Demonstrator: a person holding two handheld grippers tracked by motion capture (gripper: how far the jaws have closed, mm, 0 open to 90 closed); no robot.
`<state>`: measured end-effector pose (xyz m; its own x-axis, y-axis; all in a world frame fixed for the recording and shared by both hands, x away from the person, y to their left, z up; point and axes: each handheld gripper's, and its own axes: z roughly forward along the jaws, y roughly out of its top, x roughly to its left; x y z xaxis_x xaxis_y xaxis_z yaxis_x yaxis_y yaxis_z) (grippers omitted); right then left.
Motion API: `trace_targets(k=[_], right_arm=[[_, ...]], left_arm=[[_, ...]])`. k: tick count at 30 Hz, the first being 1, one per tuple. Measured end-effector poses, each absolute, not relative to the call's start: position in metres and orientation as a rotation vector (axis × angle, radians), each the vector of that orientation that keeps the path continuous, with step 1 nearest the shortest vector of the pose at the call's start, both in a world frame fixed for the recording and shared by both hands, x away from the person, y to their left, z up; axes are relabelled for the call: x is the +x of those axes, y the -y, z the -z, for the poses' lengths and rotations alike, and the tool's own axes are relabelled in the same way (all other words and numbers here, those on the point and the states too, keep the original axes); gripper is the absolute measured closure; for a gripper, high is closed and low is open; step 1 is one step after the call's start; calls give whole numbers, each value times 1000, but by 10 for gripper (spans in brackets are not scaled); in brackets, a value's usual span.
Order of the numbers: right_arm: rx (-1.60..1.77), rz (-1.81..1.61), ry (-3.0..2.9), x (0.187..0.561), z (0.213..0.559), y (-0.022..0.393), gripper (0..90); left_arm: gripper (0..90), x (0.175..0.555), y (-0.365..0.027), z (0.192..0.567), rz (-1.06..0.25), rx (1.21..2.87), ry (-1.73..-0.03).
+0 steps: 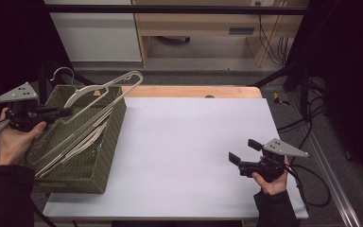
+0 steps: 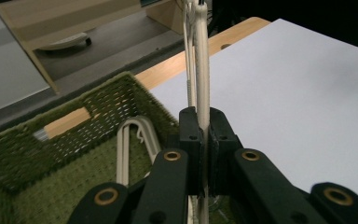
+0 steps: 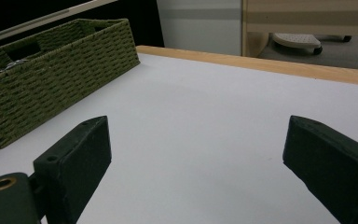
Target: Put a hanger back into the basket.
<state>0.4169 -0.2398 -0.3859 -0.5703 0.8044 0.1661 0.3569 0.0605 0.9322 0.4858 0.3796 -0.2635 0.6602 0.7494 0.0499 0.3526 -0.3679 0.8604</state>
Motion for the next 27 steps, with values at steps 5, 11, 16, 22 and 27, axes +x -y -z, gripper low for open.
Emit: trace_targets(k=[5,11,16,22,27], right_arm=[[1164,-1517,-1950,417,386,239,81],[1160,-1517,-1950,418,387,239,81],[1163,-1513,-1950,418,387,238,80],[1162,-1510,-1952,418,388,238,79],[1166,-1508,-1953,418,388,237,77]], left_arm=[[864,489,-396,270,-587,1972,-895],[864,491,-411,282,-616,1999,-935],[864,491,-420,289,-636,2000,-959],[864,490,-428,298,-664,2023,-994],[864,491,-430,307,-679,2071,-1011]])
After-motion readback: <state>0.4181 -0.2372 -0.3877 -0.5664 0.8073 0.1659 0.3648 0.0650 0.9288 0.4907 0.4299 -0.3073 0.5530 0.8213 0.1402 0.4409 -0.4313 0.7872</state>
